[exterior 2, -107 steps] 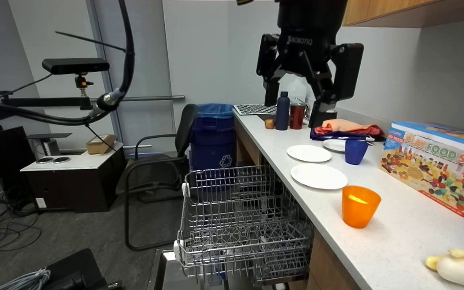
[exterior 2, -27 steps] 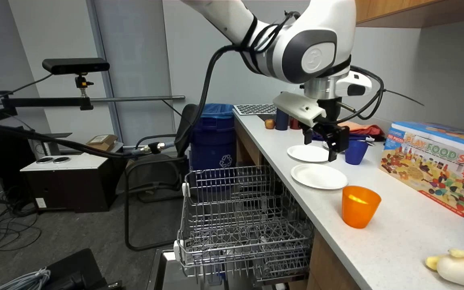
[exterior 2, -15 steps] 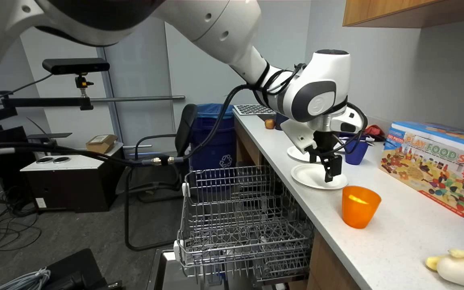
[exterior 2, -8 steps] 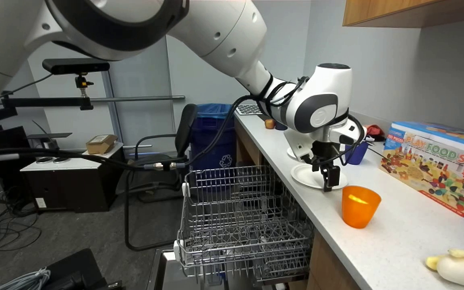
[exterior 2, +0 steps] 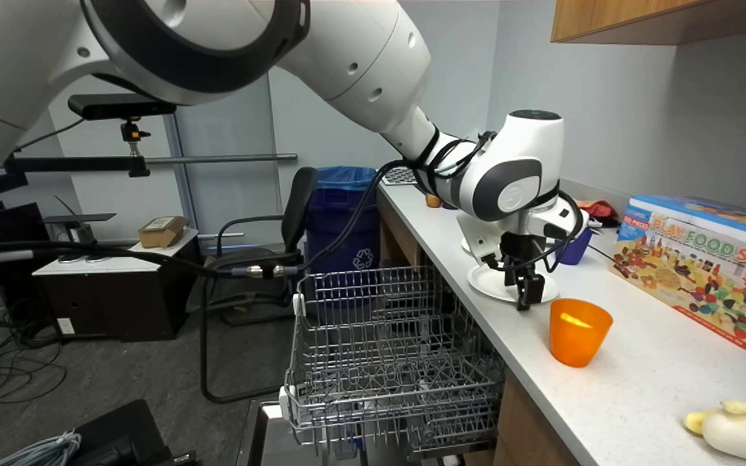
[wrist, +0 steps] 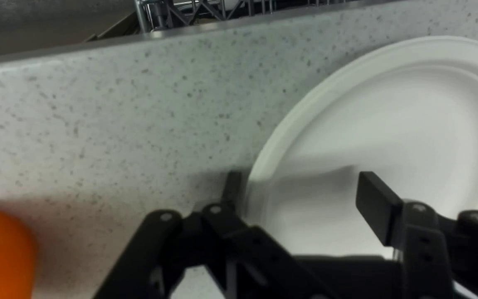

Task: Put one white plate from the counter inside the dishwasher

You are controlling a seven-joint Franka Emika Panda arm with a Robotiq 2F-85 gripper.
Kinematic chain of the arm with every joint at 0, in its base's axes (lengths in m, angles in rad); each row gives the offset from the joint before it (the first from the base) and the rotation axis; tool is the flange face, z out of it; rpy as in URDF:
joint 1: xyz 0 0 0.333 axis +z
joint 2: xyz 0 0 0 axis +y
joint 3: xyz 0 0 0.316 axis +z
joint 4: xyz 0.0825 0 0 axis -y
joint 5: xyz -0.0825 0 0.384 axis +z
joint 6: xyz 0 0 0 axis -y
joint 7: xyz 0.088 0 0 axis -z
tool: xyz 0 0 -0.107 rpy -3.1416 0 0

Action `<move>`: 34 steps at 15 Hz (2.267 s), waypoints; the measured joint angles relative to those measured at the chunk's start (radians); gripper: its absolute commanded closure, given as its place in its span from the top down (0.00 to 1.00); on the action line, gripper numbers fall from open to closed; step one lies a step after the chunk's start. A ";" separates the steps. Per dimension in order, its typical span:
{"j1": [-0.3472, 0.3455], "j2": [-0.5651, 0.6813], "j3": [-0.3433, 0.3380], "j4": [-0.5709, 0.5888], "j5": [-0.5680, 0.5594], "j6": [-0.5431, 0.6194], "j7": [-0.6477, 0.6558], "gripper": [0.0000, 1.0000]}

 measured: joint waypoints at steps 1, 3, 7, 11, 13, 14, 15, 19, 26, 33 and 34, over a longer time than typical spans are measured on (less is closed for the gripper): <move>0.000 0.000 0.000 0.001 0.000 0.004 0.000 0.34; -0.001 0.000 0.000 0.001 0.000 0.015 0.000 0.18; -0.003 0.000 0.000 0.002 0.004 0.029 0.000 0.00; -0.008 0.000 0.000 0.018 0.027 0.038 0.000 0.01; -0.011 -0.001 0.001 0.030 0.039 0.039 -0.001 0.01; -0.013 -0.001 0.002 0.036 0.045 0.039 -0.004 0.00; -0.015 -0.003 0.006 0.042 0.054 0.039 -0.009 0.00; -0.033 -0.025 0.043 0.040 0.093 0.034 -0.071 0.01; -0.070 -0.149 0.066 -0.007 0.097 -0.044 -0.257 0.01; -0.089 -0.300 0.044 -0.058 -0.012 -0.270 -0.456 0.01; -0.086 -0.314 0.039 -0.066 -0.048 -0.293 -0.468 0.01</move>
